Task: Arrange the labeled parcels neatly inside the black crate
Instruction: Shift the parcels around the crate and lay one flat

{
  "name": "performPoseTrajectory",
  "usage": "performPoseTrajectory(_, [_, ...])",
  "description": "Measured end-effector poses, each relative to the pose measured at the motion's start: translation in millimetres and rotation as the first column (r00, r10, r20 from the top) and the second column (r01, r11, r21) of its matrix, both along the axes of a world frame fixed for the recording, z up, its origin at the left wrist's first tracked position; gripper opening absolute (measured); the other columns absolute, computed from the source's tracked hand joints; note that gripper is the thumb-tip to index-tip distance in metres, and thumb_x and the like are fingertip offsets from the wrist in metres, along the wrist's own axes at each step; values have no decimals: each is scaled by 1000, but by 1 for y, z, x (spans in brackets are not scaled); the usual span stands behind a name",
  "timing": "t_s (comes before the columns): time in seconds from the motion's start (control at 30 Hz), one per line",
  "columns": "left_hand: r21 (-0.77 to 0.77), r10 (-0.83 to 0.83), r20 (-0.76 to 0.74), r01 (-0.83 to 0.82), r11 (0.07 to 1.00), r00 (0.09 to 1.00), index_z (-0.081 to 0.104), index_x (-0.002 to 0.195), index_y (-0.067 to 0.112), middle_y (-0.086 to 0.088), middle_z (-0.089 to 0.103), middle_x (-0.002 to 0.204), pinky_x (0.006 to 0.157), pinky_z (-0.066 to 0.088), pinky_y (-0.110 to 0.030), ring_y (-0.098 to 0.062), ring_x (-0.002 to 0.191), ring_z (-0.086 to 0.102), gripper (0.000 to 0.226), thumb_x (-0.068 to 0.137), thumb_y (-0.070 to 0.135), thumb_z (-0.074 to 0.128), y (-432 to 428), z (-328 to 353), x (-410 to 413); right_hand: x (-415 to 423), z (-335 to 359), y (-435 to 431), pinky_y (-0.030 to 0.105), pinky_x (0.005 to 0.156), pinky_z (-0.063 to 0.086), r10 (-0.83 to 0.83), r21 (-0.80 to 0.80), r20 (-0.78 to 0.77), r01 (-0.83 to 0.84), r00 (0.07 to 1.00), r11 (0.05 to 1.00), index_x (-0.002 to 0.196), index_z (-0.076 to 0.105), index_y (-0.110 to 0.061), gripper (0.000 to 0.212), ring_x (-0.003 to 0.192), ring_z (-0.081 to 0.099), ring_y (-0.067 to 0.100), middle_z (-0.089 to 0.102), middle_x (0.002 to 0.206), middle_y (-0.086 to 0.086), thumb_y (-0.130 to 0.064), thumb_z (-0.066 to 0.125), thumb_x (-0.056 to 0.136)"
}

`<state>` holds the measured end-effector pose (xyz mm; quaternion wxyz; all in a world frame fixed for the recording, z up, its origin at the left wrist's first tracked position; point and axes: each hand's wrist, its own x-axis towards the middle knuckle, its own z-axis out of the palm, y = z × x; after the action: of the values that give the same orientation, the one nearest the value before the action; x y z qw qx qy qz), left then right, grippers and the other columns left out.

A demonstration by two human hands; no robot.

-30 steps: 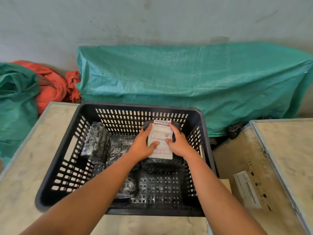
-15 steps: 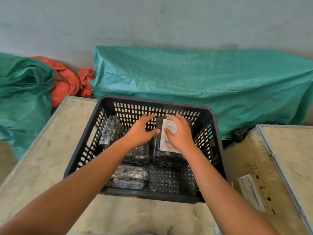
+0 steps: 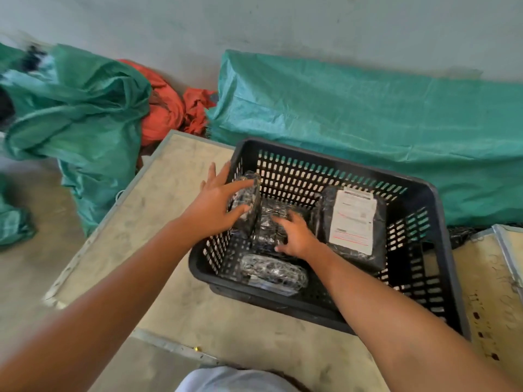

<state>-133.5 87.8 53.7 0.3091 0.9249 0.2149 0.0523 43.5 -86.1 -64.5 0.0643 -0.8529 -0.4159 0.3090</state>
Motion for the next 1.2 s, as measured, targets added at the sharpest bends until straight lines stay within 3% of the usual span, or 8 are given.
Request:
performPoseTrajectory(0.2, [-364,120,-5,-114,924,993,47,149,40,2,50,153,116,35,-36,-18,140,46,62,94,22,70,16,-12,-16,-10,-22,11,71,117,15,182,-237,142,-145,973,961,161,2,-42,125,153,-19,42,-23,168,15,-13,89,76])
performPoseTrajectory(0.43, [-535,188,62,-127,835,980,50,143,51,17,56,144,114,38,-31,-5,134,50,65,95,11,69,17,-23,-19,-10,-21,9,61,121,23,155,-184,127,-130,980,974,161,6,-45,119,155,-12,40,-17,170,11,2,80,80])
performPoseTrajectory(0.53, [-548,189,77,-116,829,979,49,141,55,21,54,144,114,38,-31,-3,134,49,65,95,12,68,18,-25,-18,3,0,8,40,107,50,103,-85,25,-100,994,991,159,30,-39,106,143,45,33,21,168,9,-10,88,75])
performPoseTrajectory(0.6, [-550,187,82,-112,828,979,49,140,57,23,53,145,114,38,-31,-3,135,49,65,96,13,68,19,-27,-18,16,14,2,18,67,55,86,47,-79,-83,993,995,153,45,-32,94,81,69,4,65,137,-1,-11,87,72])
performPoseTrajectory(0.7, [-550,181,82,-107,828,980,49,138,60,22,52,146,113,37,-29,-4,137,46,66,96,13,68,20,-28,-18,29,34,-5,15,45,38,0,183,-188,35,982,983,144,57,-37,78,43,42,1,71,75,-23,-16,83,74])
performPoseTrajectory(0.93, [-550,188,81,-114,827,979,49,139,60,19,52,148,104,37,-20,-4,137,46,64,96,16,68,20,-32,-19,29,75,-19,27,75,55,-171,318,-355,290,919,903,116,65,-66,56,81,71,-1,74,110,-26,-29,80,77])
performPoseTrajectory(1.07, [-566,179,76,-105,818,981,54,140,52,18,55,142,110,41,-28,-3,131,51,60,95,14,70,20,-24,-18,27,98,-41,11,58,41,-165,409,-464,376,870,832,121,69,-55,51,48,44,-1,63,59,-23,-31,75,77])
performPoseTrajectory(1.2, [-394,189,64,-149,907,980,61,131,55,0,47,155,109,42,-36,-18,144,42,47,93,29,72,22,1,-15,31,131,-57,23,48,29,-132,476,-525,418,841,774,122,73,-44,47,46,27,11,53,60,14,-17,73,84])
